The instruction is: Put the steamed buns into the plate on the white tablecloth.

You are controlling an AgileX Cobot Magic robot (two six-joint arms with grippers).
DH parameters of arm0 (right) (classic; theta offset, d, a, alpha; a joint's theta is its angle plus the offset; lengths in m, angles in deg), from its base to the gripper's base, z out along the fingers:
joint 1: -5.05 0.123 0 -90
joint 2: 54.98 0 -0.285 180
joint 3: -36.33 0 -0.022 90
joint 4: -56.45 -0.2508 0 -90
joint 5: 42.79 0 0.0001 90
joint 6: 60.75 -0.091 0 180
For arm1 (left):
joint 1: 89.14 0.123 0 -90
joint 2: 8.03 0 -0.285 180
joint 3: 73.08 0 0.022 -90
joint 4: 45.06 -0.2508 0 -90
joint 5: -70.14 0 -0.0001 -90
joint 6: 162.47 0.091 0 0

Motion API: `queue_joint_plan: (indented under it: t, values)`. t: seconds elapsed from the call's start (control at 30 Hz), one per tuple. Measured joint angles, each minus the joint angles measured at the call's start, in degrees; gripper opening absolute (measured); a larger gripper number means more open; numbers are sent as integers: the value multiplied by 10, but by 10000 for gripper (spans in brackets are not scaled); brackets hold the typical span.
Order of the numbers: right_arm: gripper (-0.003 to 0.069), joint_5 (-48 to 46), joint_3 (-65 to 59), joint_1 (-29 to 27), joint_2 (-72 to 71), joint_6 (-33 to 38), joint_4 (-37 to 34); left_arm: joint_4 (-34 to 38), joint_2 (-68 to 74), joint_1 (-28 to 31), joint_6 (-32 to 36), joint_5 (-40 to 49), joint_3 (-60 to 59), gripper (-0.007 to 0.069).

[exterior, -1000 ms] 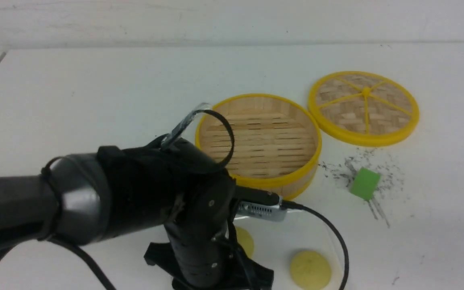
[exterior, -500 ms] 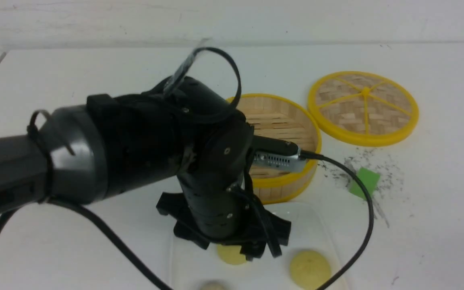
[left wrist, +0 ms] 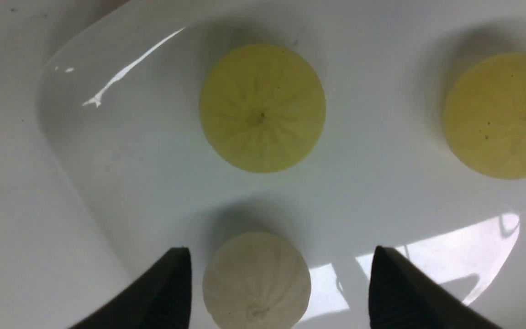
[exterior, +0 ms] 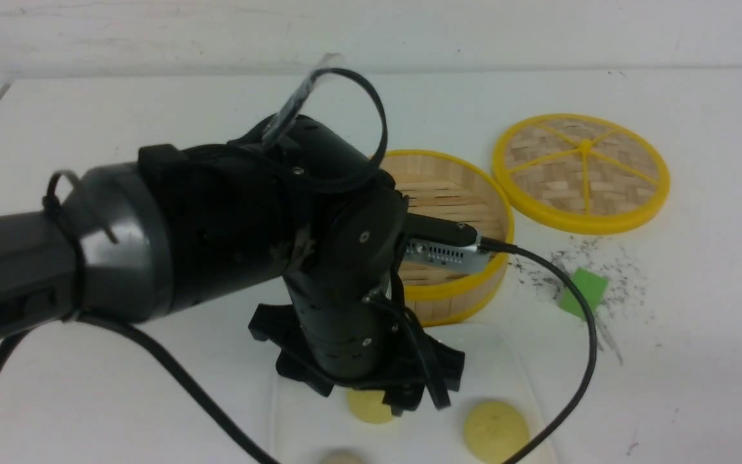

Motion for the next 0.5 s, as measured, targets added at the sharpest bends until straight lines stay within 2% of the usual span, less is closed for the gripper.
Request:
queue_joint_plan:
  t: [0.23, 0.43, 0.5]
  values:
    - [-8, -61, -1, 0, 0, 0, -1, 0, 0, 0, 0, 0, 0, 466]
    - [-5, -68, -1, 0, 0, 0, -1, -2, 0, 0, 0, 1, 0, 340]
    - [-2, -68, -1, 0, 0, 0, -1, -3, 0, 0, 0, 4, 0, 236]
